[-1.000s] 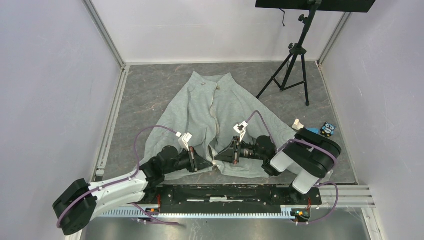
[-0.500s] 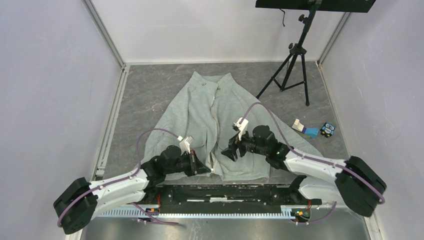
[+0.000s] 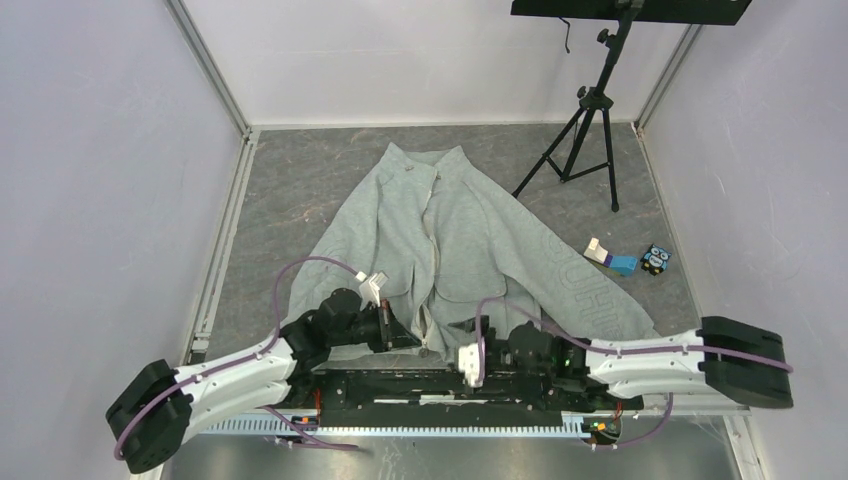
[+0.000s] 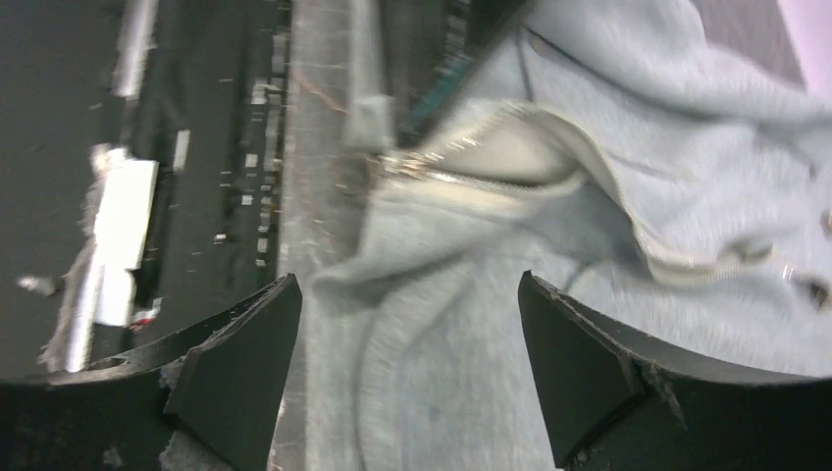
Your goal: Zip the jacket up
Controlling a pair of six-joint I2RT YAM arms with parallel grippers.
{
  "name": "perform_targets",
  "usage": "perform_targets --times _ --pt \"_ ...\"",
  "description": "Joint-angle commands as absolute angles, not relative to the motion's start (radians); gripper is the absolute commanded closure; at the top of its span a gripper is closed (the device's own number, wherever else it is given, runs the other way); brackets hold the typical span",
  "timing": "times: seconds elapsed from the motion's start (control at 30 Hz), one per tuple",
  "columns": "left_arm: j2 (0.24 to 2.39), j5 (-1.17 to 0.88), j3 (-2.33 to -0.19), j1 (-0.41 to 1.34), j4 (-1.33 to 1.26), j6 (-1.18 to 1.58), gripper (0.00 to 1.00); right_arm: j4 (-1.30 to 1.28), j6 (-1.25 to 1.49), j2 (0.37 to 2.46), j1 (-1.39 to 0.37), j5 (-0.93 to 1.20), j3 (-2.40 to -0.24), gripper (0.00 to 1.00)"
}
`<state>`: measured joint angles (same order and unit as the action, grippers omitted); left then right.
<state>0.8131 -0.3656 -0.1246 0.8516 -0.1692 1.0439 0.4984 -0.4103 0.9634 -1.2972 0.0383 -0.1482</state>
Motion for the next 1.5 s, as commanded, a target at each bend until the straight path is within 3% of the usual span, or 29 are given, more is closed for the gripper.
perform_targets --times 0.0,0.17,0.33,0.53,0.97,1.47 --pt "0.790 -0.441 -0.155 0.843 -0.138 1.086 0.98 0.759 -0.663 1.060 -1.450 -0.138 -0.139 0.13" --pt "0.797 -0.449 -0.159 0.838 -0.148 1.097 0.98 1.000 -0.795 1.236 -1.613 -0.409 -0.143 0.11" --pt "0.808 -0.465 -0.164 0.834 -0.161 1.110 0.98 1.249 -0.851 1.413 -1.661 -0.536 -0.143 0.09" --pt "0.804 -0.467 -0.158 0.831 -0.166 1.121 0.98 1.318 -0.854 1.558 -1.675 -0.537 -0.199 0.09" --pt "0.779 -0.475 -0.152 0.828 -0.155 1.129 0.98 1.328 -0.787 1.658 -1.679 -0.475 -0.248 0.09" --pt "0.780 -0.475 -0.150 0.828 -0.156 1.135 0.98 1.419 -0.806 1.748 -1.660 -0.584 -0.276 0.09"
